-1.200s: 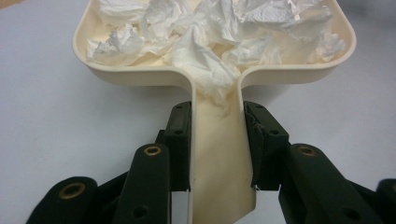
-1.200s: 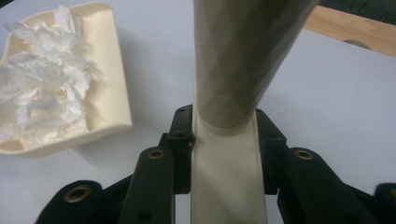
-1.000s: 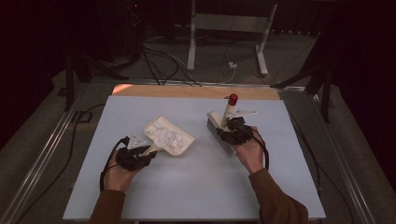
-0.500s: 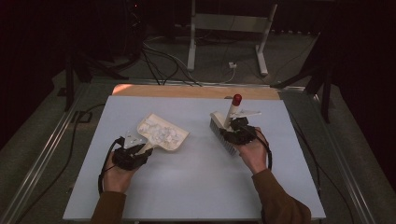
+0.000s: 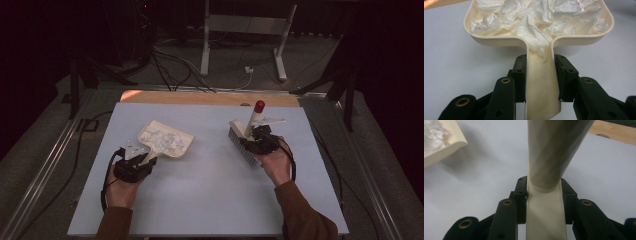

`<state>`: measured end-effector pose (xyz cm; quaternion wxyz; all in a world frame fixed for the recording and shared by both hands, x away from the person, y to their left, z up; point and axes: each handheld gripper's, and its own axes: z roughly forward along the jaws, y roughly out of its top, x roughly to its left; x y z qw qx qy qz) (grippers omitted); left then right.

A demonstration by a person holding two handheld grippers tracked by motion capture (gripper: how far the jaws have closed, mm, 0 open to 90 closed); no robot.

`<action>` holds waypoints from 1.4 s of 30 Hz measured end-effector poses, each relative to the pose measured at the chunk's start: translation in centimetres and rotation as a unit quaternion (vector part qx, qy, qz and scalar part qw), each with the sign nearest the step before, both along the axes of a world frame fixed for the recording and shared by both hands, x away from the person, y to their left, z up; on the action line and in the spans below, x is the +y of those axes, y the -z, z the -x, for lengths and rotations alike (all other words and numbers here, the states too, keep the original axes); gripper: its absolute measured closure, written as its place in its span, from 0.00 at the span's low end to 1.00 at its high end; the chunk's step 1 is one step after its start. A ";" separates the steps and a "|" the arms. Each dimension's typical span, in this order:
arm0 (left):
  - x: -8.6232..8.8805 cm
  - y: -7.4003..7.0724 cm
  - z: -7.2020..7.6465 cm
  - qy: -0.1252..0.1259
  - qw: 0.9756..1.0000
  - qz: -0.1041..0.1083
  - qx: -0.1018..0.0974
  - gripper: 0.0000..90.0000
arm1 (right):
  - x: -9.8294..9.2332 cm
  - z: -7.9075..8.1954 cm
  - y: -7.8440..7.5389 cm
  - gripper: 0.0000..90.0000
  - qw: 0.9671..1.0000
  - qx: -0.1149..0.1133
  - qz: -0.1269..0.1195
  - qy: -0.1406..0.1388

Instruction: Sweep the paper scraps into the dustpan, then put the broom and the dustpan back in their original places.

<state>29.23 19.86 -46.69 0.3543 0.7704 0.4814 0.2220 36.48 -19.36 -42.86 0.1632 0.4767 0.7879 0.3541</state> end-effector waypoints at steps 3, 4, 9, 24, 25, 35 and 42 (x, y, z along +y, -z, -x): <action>0.2 -0.1 0.1 -0.009 1.000 0.000 -0.002 0.74 | -0.3 0.0 0.0 0.75 1.000 -0.001 0.002 0.001; 0.3 -0.1 0.2 -0.012 1.000 0.001 -0.002 0.74 | -0.4 0.0 -0.1 0.75 1.000 -0.001 0.002 0.001; 0.6 -0.1 0.4 -0.025 1.000 0.001 -0.006 0.74 | -1.1 0.0 -0.1 0.75 1.000 -0.003 -0.001 0.002; 1.4 -0.1 0.9 -0.069 0.997 0.004 -0.017 0.74 | -3.1 0.2 0.0 0.75 1.000 -0.005 0.005 0.003; 1.4 0.0 0.9 -0.070 0.997 0.005 -0.017 0.74 | -3.2 0.2 0.0 0.75 1.000 -0.005 0.005 0.004; 1.6 0.3 1.1 -0.088 0.996 0.002 -0.019 0.74 | -4.6 0.2 -0.1 0.75 1.000 -0.009 0.018 -0.005; 1.7 0.4 1.0 -0.091 0.996 0.002 -0.019 0.74 | -5.9 0.2 0.1 0.75 1.000 -0.007 0.030 0.002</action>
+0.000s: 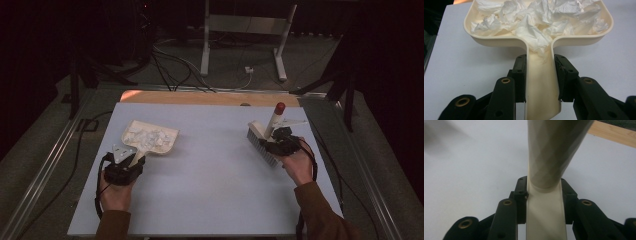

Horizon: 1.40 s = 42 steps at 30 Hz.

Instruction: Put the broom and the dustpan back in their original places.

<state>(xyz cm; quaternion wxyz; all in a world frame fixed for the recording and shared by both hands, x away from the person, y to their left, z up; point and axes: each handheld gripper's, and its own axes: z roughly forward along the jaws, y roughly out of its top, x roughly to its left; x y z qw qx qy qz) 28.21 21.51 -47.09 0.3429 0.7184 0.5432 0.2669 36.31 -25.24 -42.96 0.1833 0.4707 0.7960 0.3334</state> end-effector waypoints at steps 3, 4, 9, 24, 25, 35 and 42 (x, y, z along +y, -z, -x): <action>0.0 -0.1 0.0 -0.001 1.000 -0.001 -0.001 0.74 | -0.5 0.0 0.1 0.75 1.000 0.001 0.001 0.002; 0.0 -0.1 0.0 -0.002 1.000 -0.001 -0.001 0.74 | -0.7 0.0 0.1 0.75 1.000 0.001 0.002 0.001; 0.1 -0.1 0.1 -0.007 1.000 -0.002 -0.001 0.74 | -1.5 0.0 0.2 0.75 1.000 0.001 0.011 -0.005; 0.6 0.5 0.5 -0.032 0.999 0.000 0.005 0.74 | -3.1 -0.1 0.4 0.75 1.000 -0.002 0.017 -0.026; 0.6 0.6 0.5 -0.034 0.999 0.002 0.004 0.74 | -3.2 -0.1 0.4 0.75 0.999 -0.003 0.017 -0.029; 0.9 1.0 0.8 -0.051 0.999 0.005 0.003 0.74 | -3.8 0.0 0.6 0.75 0.998 -0.008 0.026 -0.058; 0.8 1.1 1.0 -0.061 0.998 0.004 0.001 0.74 | -4.5 0.1 0.6 0.75 0.997 -0.005 0.033 -0.072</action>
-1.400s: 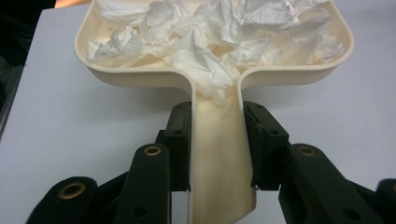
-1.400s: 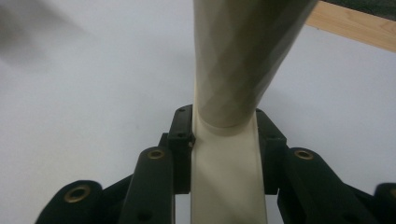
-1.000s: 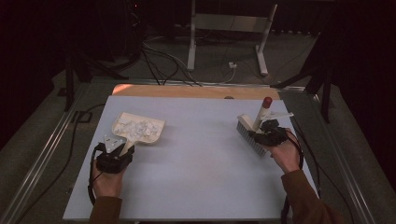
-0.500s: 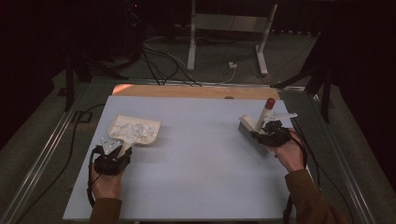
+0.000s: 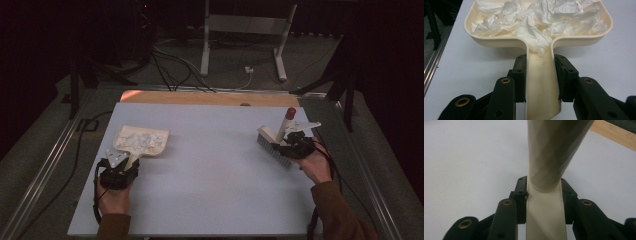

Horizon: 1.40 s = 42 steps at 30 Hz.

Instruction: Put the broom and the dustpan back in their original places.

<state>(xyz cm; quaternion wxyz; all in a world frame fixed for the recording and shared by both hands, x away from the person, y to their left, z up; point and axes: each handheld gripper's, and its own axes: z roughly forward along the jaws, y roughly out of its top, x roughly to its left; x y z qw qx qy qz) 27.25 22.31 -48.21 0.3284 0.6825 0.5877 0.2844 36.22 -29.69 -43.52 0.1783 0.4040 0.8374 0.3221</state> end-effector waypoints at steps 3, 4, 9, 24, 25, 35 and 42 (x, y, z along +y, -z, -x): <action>0.0 0.0 0.0 -0.003 1.000 -0.001 0.001 0.74 | -0.1 0.2 0.0 0.75 1.000 0.001 0.001 -0.009; 0.0 -0.1 0.1 -0.004 1.000 -0.002 0.000 0.74 | -0.2 0.3 0.0 0.75 1.000 0.001 0.001 -0.013; 0.0 0.0 0.2 -0.004 1.000 -0.001 0.000 0.74 | -0.3 0.5 -0.1 0.75 1.000 0.010 -0.001 -0.025; 0.2 0.4 0.6 -0.018 1.000 0.004 -0.005 0.74 | -1.5 1.0 0.0 0.75 0.995 0.027 -0.019 -0.097; 0.2 0.5 0.7 -0.018 1.000 0.004 -0.005 0.74 | -1.6 1.0 0.0 0.75 0.994 0.029 -0.018 -0.100; 0.2 0.8 0.9 -0.019 1.000 0.004 -0.006 0.74 | -2.7 0.9 0.4 0.75 0.990 0.057 -0.035 -0.127; 0.2 0.9 1.0 -0.019 1.000 0.004 -0.006 0.74 | -3.5 1.0 0.3 0.75 0.983 0.072 -0.058 -0.159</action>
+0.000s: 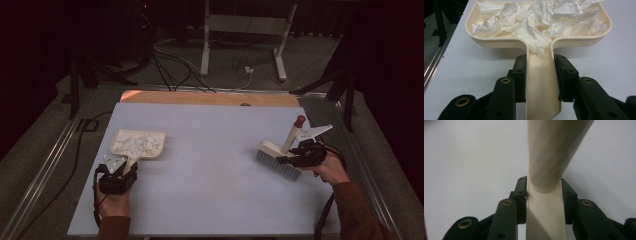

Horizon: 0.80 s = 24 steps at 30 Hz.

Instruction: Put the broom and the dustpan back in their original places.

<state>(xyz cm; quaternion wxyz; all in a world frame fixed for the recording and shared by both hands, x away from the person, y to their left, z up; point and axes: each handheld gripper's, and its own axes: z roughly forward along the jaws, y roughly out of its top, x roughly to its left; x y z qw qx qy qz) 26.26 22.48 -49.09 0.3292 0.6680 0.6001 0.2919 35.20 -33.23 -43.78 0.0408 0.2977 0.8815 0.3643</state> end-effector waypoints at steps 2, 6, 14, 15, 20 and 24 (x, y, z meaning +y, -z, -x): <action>0.0 0.0 0.0 0.001 1.000 0.000 0.001 0.74 | -0.2 0.1 0.0 0.75 1.000 0.004 -0.002 -0.008; -0.1 0.1 0.0 0.002 1.000 -0.001 0.002 0.74 | -0.3 0.2 0.2 0.75 1.000 0.008 0.002 -0.019; -0.1 0.1 0.0 0.002 1.000 0.000 0.003 0.74 | 0.1 0.5 0.4 0.75 0.998 0.016 -0.001 -0.054; -0.1 0.1 0.0 0.002 1.000 0.000 0.003 0.74 | 0.2 0.6 0.4 0.75 0.998 0.018 -0.001 -0.058; -0.1 0.1 0.0 0.002 1.000 0.000 0.003 0.74 | 0.6 0.8 0.6 0.75 0.996 0.024 0.002 -0.083; -0.1 0.1 0.0 0.002 1.000 0.000 0.003 0.74 | 0.7 0.9 0.7 0.75 0.996 0.025 0.005 -0.090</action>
